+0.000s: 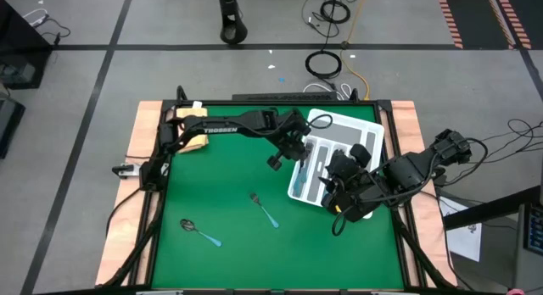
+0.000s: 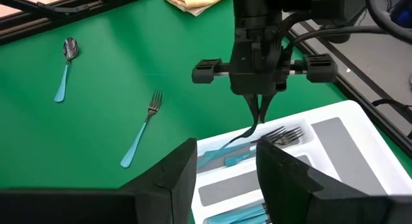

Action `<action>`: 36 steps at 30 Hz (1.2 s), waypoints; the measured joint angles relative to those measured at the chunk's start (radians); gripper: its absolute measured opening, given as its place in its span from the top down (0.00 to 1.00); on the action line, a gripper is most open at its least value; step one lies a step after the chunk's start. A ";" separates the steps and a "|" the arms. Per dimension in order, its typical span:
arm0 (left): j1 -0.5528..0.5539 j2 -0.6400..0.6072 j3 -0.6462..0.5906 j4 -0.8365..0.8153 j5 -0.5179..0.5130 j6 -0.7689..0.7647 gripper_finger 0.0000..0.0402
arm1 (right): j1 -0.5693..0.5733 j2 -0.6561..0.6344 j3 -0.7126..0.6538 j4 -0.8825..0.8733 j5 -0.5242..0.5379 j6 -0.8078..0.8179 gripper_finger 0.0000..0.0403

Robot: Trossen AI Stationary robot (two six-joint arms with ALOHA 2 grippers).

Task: Sort silverware
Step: Put the top blue fork into the tray, then put the blue spoon into the tray

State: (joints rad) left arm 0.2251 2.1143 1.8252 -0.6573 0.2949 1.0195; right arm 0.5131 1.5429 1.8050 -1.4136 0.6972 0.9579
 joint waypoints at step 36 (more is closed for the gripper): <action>-0.255 -0.512 -0.282 -0.511 -0.304 -0.958 0.68 | 0.069 0.000 0.000 -0.095 -0.017 -0.053 0.63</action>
State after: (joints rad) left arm -0.0302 1.6027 1.5433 -1.1679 -0.0090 0.0613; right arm 0.5824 1.5428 1.8050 -1.5081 0.6800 0.9053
